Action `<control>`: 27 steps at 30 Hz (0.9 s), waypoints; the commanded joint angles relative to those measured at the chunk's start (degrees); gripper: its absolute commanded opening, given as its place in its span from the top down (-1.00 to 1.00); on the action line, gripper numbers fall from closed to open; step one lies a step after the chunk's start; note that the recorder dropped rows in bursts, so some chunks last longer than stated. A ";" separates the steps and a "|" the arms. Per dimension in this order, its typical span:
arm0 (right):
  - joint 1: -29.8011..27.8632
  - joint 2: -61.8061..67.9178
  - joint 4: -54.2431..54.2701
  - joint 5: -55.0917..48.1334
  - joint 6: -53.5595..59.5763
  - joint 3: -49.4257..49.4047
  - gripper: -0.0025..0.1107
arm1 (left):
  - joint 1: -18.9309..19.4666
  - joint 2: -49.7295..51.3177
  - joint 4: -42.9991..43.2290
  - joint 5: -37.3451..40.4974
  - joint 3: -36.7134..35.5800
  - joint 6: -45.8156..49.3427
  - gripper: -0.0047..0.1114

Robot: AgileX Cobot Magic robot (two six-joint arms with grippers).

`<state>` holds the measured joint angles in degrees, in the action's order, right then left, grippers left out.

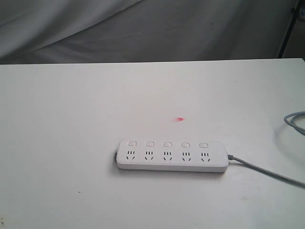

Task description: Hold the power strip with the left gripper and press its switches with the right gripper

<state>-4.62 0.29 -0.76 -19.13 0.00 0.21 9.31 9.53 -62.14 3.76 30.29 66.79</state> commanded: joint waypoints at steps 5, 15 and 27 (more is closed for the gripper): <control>0.27 -0.29 0.23 0.08 0.00 -0.21 0.96 | 0.14 -0.21 0.43 0.18 -2.05 -2.34 0.91; 0.27 -0.29 0.23 0.08 0.00 -0.21 0.96 | 0.14 -7.21 66.65 1.17 -7.56 -72.13 0.91; 0.27 -0.29 0.23 0.08 0.00 -0.21 0.96 | 0.01 -9.53 67.33 1.17 -17.19 -72.13 0.91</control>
<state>-4.62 0.29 -0.76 -19.17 0.00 0.21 9.31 0.14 5.05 4.71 14.78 -4.55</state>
